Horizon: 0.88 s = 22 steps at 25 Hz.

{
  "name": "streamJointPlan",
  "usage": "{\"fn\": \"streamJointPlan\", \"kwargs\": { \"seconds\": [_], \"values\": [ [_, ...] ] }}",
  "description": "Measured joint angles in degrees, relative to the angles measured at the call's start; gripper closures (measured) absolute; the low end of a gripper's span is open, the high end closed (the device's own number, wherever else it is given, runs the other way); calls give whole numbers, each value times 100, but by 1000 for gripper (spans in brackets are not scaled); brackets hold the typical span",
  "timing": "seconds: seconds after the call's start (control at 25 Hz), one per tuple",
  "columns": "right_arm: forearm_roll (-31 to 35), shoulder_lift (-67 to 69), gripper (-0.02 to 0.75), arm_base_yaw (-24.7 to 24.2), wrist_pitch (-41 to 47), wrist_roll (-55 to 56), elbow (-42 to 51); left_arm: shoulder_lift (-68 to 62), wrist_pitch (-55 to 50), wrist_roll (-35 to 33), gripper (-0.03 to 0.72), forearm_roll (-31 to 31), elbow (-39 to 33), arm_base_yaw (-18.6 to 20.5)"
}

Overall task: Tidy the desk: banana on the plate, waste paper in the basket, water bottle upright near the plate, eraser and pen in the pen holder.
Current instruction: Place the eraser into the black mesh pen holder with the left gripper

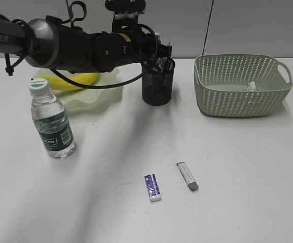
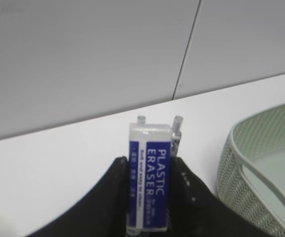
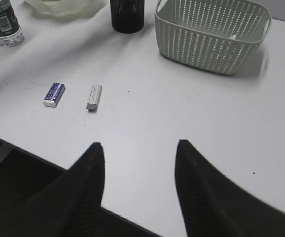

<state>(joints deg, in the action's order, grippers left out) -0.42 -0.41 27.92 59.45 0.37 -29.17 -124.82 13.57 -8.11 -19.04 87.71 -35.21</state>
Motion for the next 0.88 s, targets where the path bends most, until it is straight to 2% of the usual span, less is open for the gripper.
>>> {"fn": "streamJointPlan", "kwargs": {
  "seconds": [0.32, 0.52, 0.68, 0.88],
  "values": [
    [0, 0, 360, 0, 0, 0, 0, -20, -259, 5, 444, -97, 8, 1],
    [0, 0, 360, 0, 0, 0, 0, 73, -473, 5, 373, -97, 8, 1],
    [0, 0, 360, 0, 0, 0, 0, 683, -1284, 5, 359, 15, 8, 1],
    [0, 0, 360, 0, 0, 0, 0, 1852, -3058, 5, 357, 694, 19, 20]
  ]
}}
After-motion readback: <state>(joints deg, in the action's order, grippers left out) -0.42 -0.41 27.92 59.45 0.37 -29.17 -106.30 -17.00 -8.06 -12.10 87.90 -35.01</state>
